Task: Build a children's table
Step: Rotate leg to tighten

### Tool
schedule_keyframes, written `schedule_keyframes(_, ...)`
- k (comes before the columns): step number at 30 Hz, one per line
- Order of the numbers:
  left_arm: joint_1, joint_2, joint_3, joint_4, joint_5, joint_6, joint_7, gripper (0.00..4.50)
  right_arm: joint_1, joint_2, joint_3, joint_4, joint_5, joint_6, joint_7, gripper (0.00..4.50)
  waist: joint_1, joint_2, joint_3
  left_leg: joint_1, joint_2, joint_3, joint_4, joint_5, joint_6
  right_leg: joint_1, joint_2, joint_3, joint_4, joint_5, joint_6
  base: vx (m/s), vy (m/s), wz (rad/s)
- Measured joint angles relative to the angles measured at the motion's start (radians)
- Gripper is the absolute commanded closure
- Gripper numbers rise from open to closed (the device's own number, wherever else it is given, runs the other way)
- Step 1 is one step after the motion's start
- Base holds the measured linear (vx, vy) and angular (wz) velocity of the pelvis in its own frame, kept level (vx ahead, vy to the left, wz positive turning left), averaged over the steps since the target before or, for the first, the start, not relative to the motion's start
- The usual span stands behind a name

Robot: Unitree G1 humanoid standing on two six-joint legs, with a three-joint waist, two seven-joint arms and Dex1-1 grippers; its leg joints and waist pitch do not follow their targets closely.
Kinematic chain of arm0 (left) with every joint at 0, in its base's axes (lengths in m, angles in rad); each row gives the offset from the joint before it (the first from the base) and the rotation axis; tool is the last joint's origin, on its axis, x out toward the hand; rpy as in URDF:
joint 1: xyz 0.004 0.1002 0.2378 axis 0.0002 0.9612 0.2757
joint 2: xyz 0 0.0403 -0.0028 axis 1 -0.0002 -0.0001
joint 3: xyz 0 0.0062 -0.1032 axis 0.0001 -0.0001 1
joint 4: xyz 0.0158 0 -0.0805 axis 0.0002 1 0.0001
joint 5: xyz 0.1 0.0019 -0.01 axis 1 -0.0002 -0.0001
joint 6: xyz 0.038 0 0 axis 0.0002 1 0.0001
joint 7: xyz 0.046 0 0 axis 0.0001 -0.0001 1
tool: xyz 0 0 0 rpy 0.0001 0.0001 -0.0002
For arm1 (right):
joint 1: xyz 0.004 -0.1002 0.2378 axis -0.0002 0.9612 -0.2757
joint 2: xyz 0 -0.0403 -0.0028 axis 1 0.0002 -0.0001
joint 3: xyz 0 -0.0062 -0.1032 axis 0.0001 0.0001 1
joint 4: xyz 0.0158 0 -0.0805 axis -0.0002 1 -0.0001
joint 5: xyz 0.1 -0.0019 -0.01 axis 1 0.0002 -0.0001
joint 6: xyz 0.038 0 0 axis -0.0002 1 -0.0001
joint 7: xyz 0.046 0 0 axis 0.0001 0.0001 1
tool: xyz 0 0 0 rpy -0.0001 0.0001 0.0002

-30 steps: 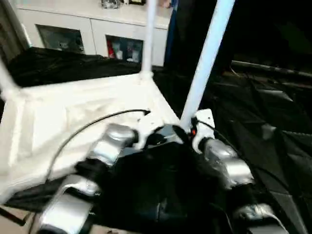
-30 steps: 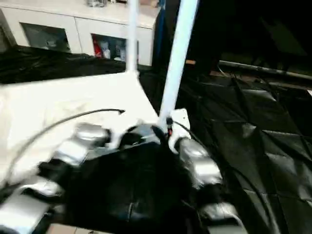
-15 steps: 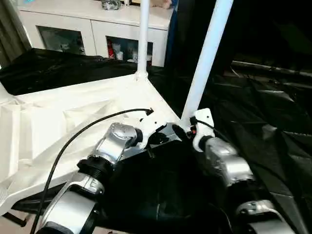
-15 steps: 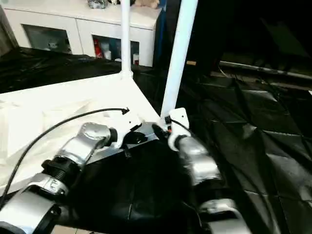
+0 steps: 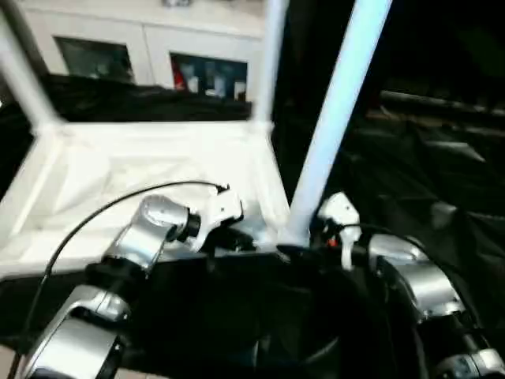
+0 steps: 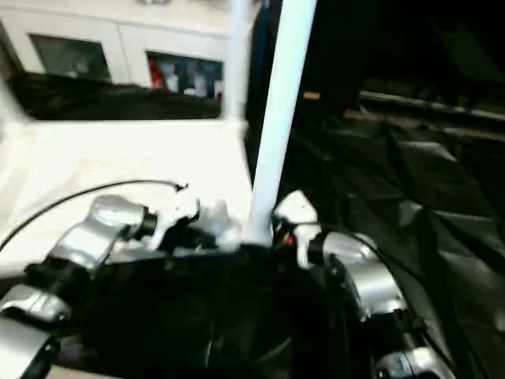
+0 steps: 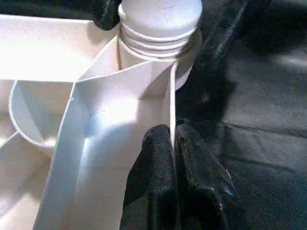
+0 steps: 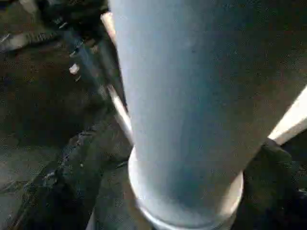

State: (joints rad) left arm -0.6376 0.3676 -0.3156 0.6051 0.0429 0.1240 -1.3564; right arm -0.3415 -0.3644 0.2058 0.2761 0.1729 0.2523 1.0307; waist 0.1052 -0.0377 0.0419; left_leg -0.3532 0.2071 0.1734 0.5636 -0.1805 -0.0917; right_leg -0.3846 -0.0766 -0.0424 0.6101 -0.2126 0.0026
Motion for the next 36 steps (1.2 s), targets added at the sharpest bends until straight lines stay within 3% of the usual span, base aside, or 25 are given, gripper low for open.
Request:
schedule_keyframes(6, 0.001, 0.015, -0.012, -0.003, -0.011, -0.001, -0.057, 4.5, 0.008, -0.037, 0.023, -0.031, 0.012, 0.021, 0.069, 1.05, 0.012, -0.002, 0.001, 0.0, 0.0, 0.0, 0.001, 0.0, 0.0, 0.0, 0.0, 0.0, 0.001, 0.0, 0.0, 0.0, 0.0, 0.0)
schedule_keyframes(13, 0.006, 0.015, -0.011, -0.012, -0.014, 0.005, -0.061, 4.5, 0.008, -0.034, 0.019, -0.035, 0.019, 0.044, 0.068, 1.68, 0.013, -0.002, 0.001, 0.0, 0.0, 0.0, 0.001, 0.0, 0.0, 0.0, 0.0, 0.0, 0.001, 0.0, 0.0, 0.0, 0.0, 0.0)
schedule_keyframes(20, 0.01, 0.012, -0.01, -0.011, -0.018, 0.005, -0.055, 4.5, 0.017, -0.026, 0.015, -0.038, 0.024, 0.048, 0.063, 1.81, 0.013, 0.001, 0.001, 0.0, 0.0, 0.0, 0.002, 0.0, 0.0, 0.0, 0.0, 0.0, 0.001, 0.0, 0.0, 0.0, 0.0, 0.0)
schedule_keyframes(22, 0.009, 0.002, -0.006, -0.001, -0.011, 0.0, -0.033, 4.5, 0.03, -0.008, -0.008, -0.036, 0.026, 0.057, 0.034, 1.82, 0.014, -0.001, 0.001, 0.001, 0.0, 0.0, 0.002, 0.0, 0.0, 0.001, 0.0, 0.0, 0.002, 0.0, 0.0, 0.0, 0.0, 0.0)
schedule_keyframes(27, -0.022, -0.06, 0.011, 0.066, 0.021, -0.001, 0.129, 4.5, 0.016, 0.078, -0.08, 0.031, 0.013, 0.068, -0.16, 1.82, 0.007, -0.005, -0.001, 0.004, 0.0, 0.0, 0.004, 0.0, 0.0, 0.003, -0.001, 0.001, 0.004, 0.003, 0.0, 0.0, 0.0, 0.0)
schedule_keyframes(30, -0.056, -0.136, 0.039, 0.123, 0.059, 0.041, 0.318, 4.5, -0.058, 0.198, -0.145, 0.145, -0.03, 0.06, -0.419, 1.83, -0.006, -0.004, -0.002, 0.005, 0.0, 0.0, 0.005, 0.0, -0.001, 0.003, -0.001, 0.001, 0.004, 0.004, 0.002, -0.017, -0.002, -0.01)
schedule_keyframes(36, -0.078, -0.258, 0.05, 0.146, 0.09, 0.134, 0.529, 4.5, -0.149, 0.287, -0.204, 0.273, -0.063, 0.046, -0.705, 1.83, -0.014, -0.004, -0.004, 0.004, -0.001, 0.0, 0.003, 0.0, -0.001, 0.004, -0.002, 0.002, 0.002, 0.004, 0.003, 0.0, 0.0, 0.0)
